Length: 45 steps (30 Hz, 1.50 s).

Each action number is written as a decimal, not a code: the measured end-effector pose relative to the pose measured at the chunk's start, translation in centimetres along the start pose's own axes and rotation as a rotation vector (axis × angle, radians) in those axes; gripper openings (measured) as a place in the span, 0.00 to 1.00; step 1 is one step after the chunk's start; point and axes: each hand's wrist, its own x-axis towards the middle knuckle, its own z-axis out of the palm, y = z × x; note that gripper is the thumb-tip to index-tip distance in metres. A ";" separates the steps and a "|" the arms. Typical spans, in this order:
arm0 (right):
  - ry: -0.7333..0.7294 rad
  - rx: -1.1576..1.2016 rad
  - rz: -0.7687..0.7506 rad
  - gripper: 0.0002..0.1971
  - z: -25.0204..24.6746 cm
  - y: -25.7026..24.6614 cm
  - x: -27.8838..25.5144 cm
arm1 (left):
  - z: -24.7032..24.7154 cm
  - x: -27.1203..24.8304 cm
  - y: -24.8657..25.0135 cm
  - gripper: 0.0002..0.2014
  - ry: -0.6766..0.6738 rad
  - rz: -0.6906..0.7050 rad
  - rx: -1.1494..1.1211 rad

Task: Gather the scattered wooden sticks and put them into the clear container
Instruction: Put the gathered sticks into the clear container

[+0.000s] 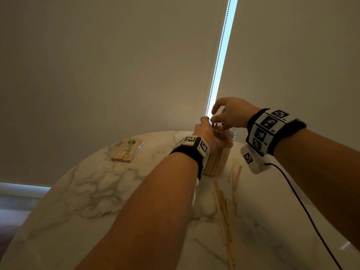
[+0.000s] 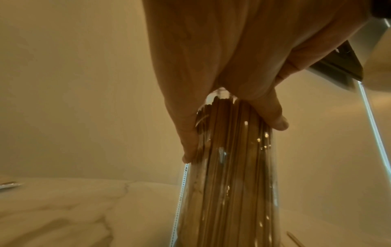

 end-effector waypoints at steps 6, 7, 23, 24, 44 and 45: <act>-0.004 -0.206 -0.027 0.08 1.0 0.1 -0.1 | 0.0 0.1 0.0 0.60 -0.017 -0.001 0.016; 0.001 -0.204 -0.020 0.12 1.0 0.2 -0.2 | 0.0 0.1 0.0 0.61 -0.017 -0.003 0.001; 0.099 0.074 0.336 0.17 4.3 7.5 -6.4 | -0.1 -5.8 -1.4 0.65 -0.149 -0.312 0.266; -0.010 0.037 0.380 0.18 5.2 8.1 -6.5 | -0.3 -6.8 -1.4 0.56 -0.154 -0.300 0.346; -0.428 -0.214 0.394 0.13 7.3 5.0 -14.1 | 3.1 -16.2 2.0 0.16 -0.405 0.003 0.881; -0.420 -0.193 0.390 0.11 7.1 4.6 -15.1 | 3.0 -16.7 2.0 0.15 -0.409 -0.007 0.904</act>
